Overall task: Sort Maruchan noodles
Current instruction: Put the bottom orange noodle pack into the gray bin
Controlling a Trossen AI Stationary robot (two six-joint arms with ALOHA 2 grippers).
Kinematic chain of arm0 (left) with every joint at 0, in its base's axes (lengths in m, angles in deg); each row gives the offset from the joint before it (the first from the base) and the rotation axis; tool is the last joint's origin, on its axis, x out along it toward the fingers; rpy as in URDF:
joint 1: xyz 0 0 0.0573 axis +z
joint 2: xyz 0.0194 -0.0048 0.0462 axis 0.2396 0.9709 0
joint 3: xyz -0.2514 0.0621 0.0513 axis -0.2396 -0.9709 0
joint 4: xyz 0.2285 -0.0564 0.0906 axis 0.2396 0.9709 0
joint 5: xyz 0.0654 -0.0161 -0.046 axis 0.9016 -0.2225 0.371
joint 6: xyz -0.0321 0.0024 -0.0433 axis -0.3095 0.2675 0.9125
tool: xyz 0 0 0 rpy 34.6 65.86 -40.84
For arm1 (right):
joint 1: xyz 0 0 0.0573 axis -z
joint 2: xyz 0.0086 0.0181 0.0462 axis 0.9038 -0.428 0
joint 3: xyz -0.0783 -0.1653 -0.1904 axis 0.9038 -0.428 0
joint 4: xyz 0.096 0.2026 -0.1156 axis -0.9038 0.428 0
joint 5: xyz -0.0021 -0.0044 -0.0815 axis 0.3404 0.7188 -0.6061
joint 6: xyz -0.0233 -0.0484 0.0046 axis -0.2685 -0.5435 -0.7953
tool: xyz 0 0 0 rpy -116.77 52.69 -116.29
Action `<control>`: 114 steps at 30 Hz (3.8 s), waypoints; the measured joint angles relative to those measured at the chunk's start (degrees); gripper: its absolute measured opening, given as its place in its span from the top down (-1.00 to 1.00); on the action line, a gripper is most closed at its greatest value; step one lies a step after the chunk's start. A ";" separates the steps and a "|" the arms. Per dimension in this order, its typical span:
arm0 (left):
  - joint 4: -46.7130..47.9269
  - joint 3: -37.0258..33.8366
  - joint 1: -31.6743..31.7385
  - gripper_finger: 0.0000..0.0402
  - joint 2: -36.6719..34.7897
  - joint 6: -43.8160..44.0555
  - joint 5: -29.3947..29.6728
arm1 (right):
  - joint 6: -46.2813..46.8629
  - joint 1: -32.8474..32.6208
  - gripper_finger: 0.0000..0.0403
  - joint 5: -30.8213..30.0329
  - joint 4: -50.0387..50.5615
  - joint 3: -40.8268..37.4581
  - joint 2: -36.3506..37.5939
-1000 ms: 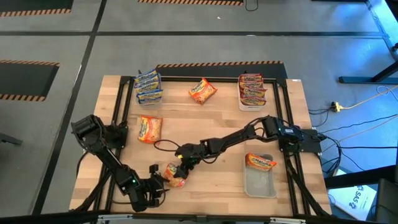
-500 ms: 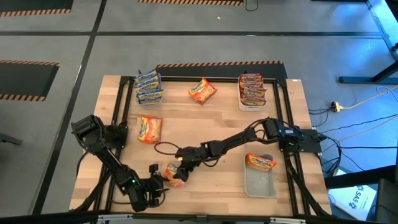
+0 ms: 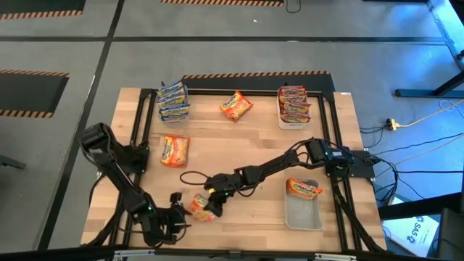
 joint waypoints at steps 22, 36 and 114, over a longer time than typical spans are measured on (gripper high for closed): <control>1.06 0.11 -0.31 0.12 -5.59 -0.48 -1.30 | -25.19 -4.68 0.56 -16.96 32.88 0.06 20.19; -1.51 0.17 6.33 0.12 -5.62 -1.94 -9.04 | -21.31 -19.40 0.56 -36.44 59.82 0.06 34.60; -4.06 0.17 19.84 0.12 -5.63 -10.18 -21.84 | 20.09 -41.81 -0.18 -34.60 88.04 -16.56 34.50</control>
